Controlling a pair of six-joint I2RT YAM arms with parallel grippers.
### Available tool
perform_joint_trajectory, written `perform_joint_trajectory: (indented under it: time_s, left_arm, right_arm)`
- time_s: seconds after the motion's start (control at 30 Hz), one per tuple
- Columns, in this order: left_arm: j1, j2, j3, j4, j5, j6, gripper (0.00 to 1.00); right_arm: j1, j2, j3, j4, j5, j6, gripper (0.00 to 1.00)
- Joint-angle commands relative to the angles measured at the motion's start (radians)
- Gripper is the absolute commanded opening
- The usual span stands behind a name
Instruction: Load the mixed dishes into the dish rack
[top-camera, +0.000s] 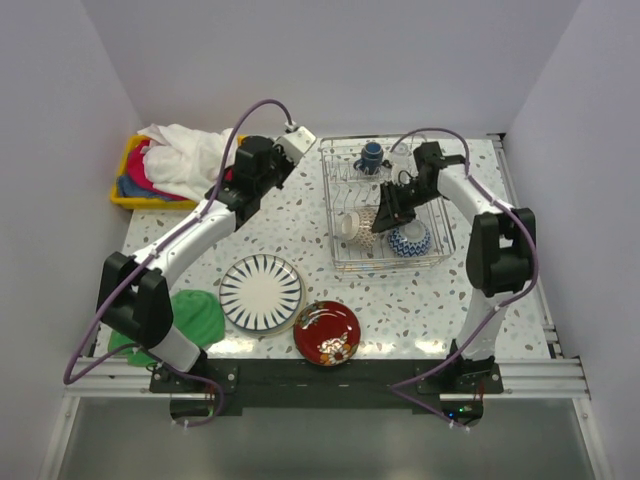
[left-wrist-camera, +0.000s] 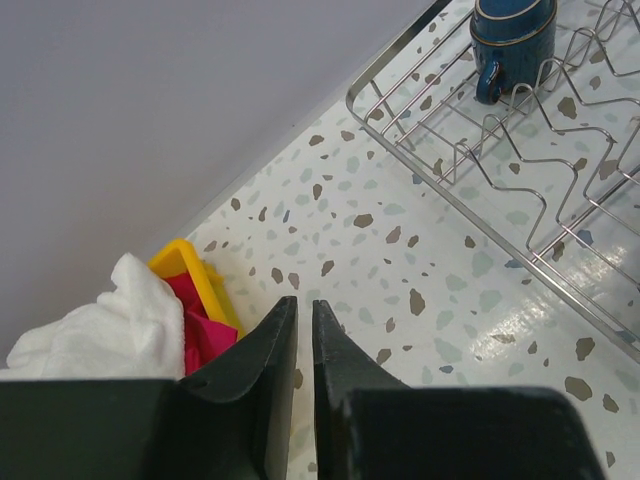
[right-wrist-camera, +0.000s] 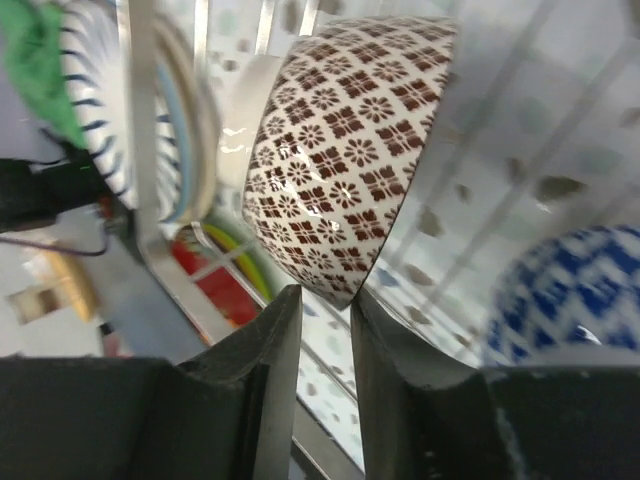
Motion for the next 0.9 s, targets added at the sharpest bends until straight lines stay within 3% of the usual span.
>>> perform_joint_trajectory:
  time_s: [0.0,0.27,0.5,0.6,0.7,0.87]
  left_arm:
    - [0.005,0.003,-0.008,0.063,0.044,-0.012,0.17]
    - [0.006,0.020,-0.016,0.081,0.078,-0.038,0.18]
    - [0.006,0.011,-0.040,0.075,0.110,-0.064,0.21]
    - [0.011,-0.021,-0.059,0.011,0.172,-0.066,0.29]
    - [0.017,-0.044,-0.062,-0.156,0.248,-0.015,0.37]
    - [0.026,-0.101,-0.108,-0.405,0.314,0.100,0.41]
  right_arm:
    - [-0.023,-0.075,0.018,-0.089,0.272,-0.139,0.32]
    - [-0.021,-0.161,0.038,-0.121,0.389,-0.195,0.52]
    - [-0.021,-0.170,0.060,-0.117,0.309,-0.207,0.51]
    - [-0.021,-0.223,0.034,-0.074,0.265,-0.196,0.51]
    - [-0.021,-0.295,0.000,-0.009,0.250,-0.181,0.53]
    - [-0.006,-0.404,-0.043,0.069,0.196,-0.189,0.63]
